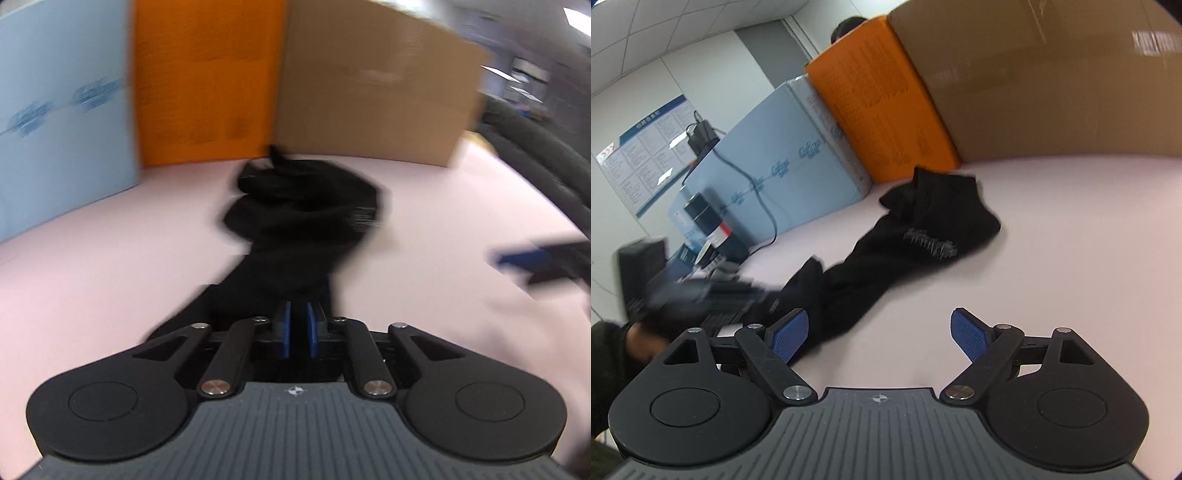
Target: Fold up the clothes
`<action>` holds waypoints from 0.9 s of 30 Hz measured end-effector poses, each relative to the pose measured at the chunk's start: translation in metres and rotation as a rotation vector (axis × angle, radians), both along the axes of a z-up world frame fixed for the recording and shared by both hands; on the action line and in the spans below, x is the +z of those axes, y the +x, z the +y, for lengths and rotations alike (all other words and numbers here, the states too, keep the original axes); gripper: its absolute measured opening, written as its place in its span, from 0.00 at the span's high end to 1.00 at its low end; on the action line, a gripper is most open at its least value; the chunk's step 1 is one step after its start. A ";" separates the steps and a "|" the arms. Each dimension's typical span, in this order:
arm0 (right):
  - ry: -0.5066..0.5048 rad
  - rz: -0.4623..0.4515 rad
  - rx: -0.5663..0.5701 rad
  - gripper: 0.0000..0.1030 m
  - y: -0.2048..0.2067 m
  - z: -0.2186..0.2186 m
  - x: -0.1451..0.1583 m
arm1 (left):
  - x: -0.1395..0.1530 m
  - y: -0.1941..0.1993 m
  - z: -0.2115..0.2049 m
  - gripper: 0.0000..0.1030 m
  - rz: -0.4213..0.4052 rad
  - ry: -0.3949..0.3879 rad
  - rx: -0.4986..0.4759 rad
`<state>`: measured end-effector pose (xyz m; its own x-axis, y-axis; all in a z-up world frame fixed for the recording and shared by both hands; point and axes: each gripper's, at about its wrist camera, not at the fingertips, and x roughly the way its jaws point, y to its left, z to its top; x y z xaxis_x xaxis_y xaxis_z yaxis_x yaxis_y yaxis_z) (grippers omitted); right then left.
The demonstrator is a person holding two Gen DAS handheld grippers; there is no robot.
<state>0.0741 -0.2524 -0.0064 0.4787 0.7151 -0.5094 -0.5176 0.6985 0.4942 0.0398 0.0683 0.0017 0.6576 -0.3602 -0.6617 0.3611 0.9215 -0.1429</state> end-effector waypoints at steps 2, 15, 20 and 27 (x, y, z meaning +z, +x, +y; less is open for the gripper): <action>-0.003 -0.018 -0.028 0.19 0.020 0.004 0.000 | 0.006 -0.022 -0.014 0.97 0.004 -0.006 -0.121; 0.015 0.150 -0.171 0.95 0.136 0.051 -0.056 | -0.007 -0.008 -0.046 0.03 -0.121 0.317 0.093; 0.329 0.045 -0.364 0.95 0.133 -0.010 -0.020 | -0.002 -0.004 -0.043 0.91 -0.063 0.147 0.003; 0.238 0.120 -0.570 0.94 0.119 -0.095 -0.046 | 0.018 -0.050 -0.049 0.92 -0.025 0.021 -0.225</action>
<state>0.1927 -0.3469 -0.0523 0.7676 0.4649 -0.4412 -0.0278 0.7119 0.7017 -0.0101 0.0192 0.0201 0.5790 -0.4860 -0.6547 0.5607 0.8203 -0.1130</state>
